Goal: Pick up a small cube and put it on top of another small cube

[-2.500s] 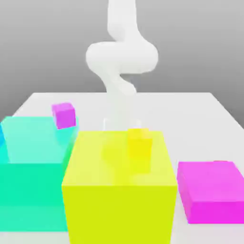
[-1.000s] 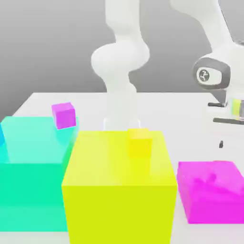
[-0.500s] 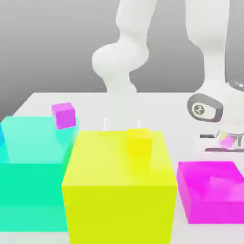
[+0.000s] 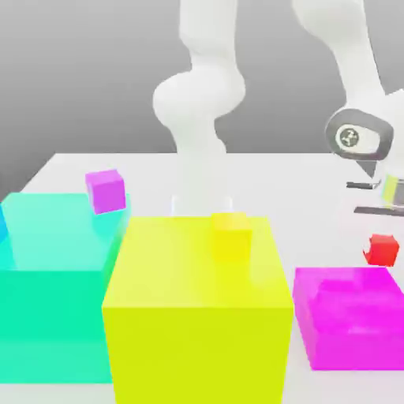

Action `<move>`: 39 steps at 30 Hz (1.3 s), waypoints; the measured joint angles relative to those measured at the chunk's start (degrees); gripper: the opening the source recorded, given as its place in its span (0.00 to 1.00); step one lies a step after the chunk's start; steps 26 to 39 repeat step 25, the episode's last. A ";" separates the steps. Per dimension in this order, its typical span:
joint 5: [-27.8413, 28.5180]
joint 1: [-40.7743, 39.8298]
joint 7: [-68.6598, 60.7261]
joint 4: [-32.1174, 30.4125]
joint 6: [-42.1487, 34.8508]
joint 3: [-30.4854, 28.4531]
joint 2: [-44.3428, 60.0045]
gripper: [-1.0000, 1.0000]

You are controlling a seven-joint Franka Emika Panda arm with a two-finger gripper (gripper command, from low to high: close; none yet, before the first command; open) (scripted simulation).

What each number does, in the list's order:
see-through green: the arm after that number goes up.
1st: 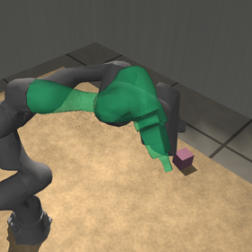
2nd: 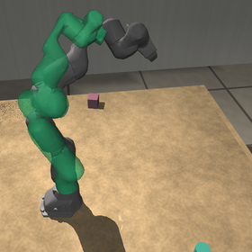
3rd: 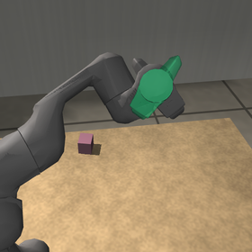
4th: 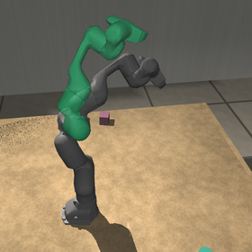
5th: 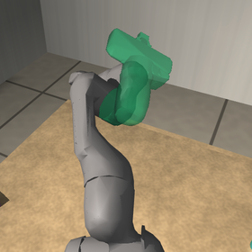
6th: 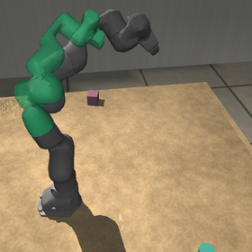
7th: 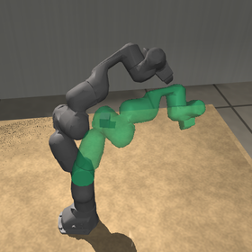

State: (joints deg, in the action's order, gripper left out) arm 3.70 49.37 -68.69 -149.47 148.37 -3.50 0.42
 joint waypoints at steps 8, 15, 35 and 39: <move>3.92 -11.59 11.31 5.98 -19.48 -5.76 -13.71 0.00; 5.97 -22.67 16.98 8.78 -32.85 -13.35 -25.73 0.00; 5.57 -23.58 15.81 2.77 -23.92 -16.10 -23.38 1.00; 5.57 -23.58 15.81 2.77 -23.92 -16.10 -23.38 1.00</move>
